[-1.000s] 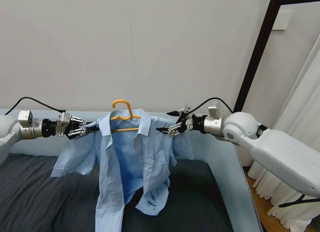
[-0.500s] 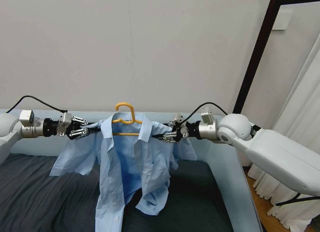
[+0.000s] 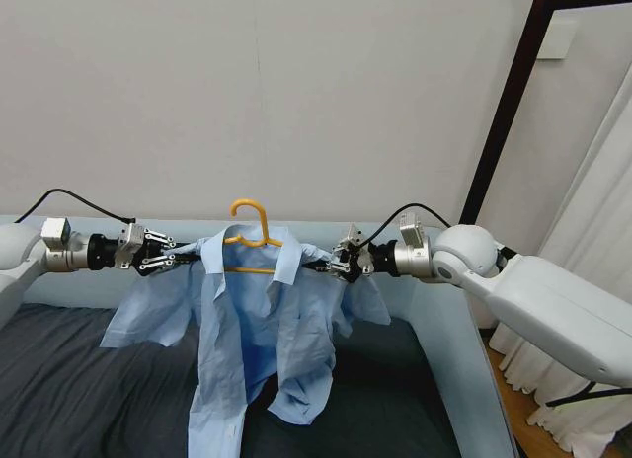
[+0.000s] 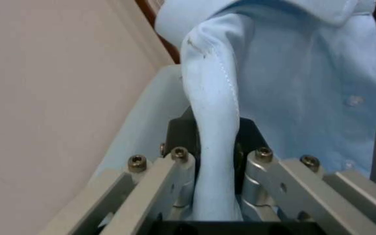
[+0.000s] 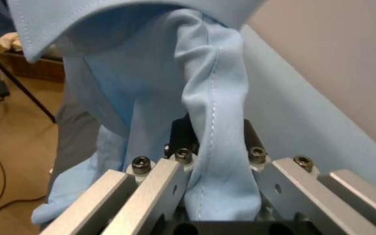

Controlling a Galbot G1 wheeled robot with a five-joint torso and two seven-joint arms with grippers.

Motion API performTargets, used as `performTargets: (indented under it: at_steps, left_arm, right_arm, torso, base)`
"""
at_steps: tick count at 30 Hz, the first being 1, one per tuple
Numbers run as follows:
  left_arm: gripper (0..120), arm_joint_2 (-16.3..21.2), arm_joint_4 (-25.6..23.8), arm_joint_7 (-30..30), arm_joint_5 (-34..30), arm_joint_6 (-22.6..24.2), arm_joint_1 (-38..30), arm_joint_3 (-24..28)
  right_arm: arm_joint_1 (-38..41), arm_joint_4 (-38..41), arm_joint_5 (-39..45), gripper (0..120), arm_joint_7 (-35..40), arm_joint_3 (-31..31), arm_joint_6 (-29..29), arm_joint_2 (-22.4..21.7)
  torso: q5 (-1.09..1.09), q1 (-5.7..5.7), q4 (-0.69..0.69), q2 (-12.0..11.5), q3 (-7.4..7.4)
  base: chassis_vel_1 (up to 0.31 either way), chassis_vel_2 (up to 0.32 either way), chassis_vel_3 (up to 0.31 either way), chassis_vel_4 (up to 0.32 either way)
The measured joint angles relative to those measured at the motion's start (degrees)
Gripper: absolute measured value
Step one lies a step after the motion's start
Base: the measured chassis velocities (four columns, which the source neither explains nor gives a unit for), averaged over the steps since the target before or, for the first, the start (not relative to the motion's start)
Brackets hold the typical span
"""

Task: Pick up the clothes from the sofa and hang them on the clothes hanger.

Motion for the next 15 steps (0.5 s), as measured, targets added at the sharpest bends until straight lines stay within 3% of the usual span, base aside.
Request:
performTargets:
  at_steps: [6,8,12,13,15]
  left_arm:
    - [35,-0.5,1.8,-3.7,-3.9,-3.9,1.6,-1.6]
    - [38,-0.7,1.9,-5.5,-6.9,-4.7,3.7,-4.0]
    - [56,0.1,-0.4,-10.0,-13.6,-5.3,8.7,-10.2]
    - [56,0.1,-0.4,-10.0,-13.6,-5.3,8.7,-10.2]
    - [67,0.1,-2.7,-15.1,-18.2,-5.8,10.6,-12.6]
  right_arm:
    - [-2.1,0.4,1.9,4,3.1,2.4,0.6,-0.8]
    - [-3.0,0.6,3.1,4,4.9,4.2,1.5,-1.2]
    - [-2.3,3.5,5.3,4,17.3,7.1,1.3,-2.2]
    - [-2.3,3.5,5.3,4,17.3,7.1,1.3,-2.2]
    - [0.0,5.3,6.0,2,23.1,7.2,-0.7,-2.7]
  torso:
    - [0.00,0.00,-0.01,0.0,0.00]
    - [-0.01,0.00,-0.01,0.0,0.00]
    - [0.02,0.00,0.01,0.0,0.00]
    - [0.02,0.00,0.01,0.0,0.00]
    - [-0.01,0.00,0.01,0.0,0.00]
  base:
    - [0.000,0.000,0.000,0.000]
    - [0.000,0.000,0.000,0.000]
    - [0.000,0.000,0.000,0.000]
    - [0.000,0.000,0.000,0.000]
    - [0.000,0.000,0.000,0.000]
